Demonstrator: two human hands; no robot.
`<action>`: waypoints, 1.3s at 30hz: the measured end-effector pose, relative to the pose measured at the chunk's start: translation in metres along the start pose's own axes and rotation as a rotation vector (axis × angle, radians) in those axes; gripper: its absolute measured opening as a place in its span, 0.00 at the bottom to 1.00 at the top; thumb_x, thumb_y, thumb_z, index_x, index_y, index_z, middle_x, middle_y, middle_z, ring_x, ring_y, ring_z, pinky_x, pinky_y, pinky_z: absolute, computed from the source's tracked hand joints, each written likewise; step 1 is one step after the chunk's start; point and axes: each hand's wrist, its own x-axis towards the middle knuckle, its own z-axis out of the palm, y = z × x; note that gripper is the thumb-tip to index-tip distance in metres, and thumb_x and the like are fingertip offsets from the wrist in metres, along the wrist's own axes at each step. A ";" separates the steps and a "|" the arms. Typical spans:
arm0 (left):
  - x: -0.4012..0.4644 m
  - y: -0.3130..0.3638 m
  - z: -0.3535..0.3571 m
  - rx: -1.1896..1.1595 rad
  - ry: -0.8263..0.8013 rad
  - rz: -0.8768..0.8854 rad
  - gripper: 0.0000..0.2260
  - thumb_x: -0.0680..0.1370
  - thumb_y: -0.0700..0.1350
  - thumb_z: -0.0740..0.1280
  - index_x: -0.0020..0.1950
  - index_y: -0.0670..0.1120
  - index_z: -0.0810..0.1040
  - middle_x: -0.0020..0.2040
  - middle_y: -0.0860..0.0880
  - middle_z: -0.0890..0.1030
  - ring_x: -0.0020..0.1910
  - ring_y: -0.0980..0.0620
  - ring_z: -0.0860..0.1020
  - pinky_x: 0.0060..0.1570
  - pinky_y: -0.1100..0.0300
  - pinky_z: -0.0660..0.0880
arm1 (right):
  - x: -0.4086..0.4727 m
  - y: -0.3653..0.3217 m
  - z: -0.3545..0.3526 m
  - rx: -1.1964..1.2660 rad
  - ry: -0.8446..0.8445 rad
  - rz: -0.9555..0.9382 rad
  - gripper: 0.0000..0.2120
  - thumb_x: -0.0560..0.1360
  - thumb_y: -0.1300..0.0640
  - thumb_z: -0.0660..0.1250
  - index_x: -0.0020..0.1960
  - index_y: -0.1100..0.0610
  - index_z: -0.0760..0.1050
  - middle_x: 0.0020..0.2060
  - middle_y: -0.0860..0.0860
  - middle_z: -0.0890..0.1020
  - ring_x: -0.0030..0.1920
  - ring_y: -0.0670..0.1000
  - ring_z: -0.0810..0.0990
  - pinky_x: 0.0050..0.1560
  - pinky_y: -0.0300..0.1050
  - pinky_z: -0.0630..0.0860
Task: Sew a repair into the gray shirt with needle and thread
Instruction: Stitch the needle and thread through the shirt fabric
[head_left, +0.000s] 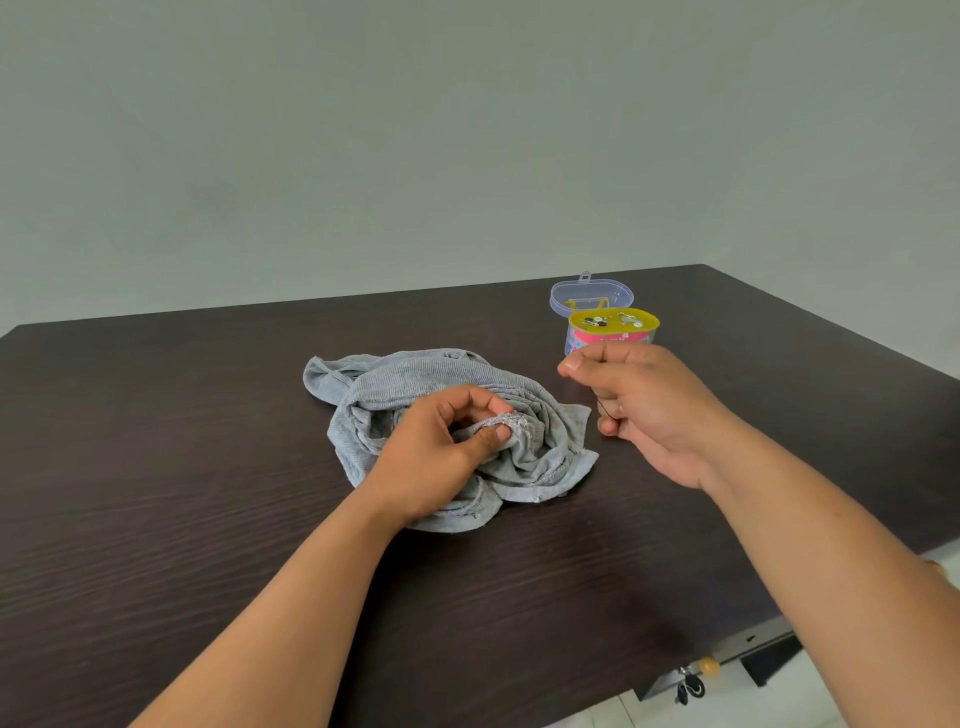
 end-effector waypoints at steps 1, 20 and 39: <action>0.000 0.001 0.000 -0.007 -0.001 -0.007 0.05 0.79 0.38 0.72 0.51 0.47 0.83 0.42 0.52 0.85 0.44 0.56 0.83 0.50 0.63 0.80 | 0.000 0.001 0.000 0.026 0.010 0.006 0.05 0.79 0.57 0.68 0.46 0.55 0.82 0.21 0.42 0.65 0.24 0.44 0.61 0.35 0.43 0.64; -0.001 0.000 0.000 -0.045 0.008 -0.067 0.03 0.78 0.43 0.74 0.51 0.47 0.86 0.48 0.47 0.87 0.51 0.47 0.85 0.60 0.50 0.80 | -0.007 0.005 0.003 -0.112 0.089 -0.114 0.03 0.77 0.56 0.70 0.47 0.51 0.82 0.30 0.43 0.81 0.31 0.39 0.74 0.41 0.40 0.71; 0.000 0.002 0.000 0.080 0.070 -0.054 0.08 0.74 0.43 0.77 0.51 0.52 0.86 0.45 0.52 0.88 0.46 0.58 0.85 0.47 0.72 0.78 | -0.038 0.054 0.040 0.013 0.094 -0.061 0.07 0.73 0.64 0.74 0.48 0.53 0.84 0.39 0.49 0.86 0.42 0.50 0.87 0.50 0.49 0.84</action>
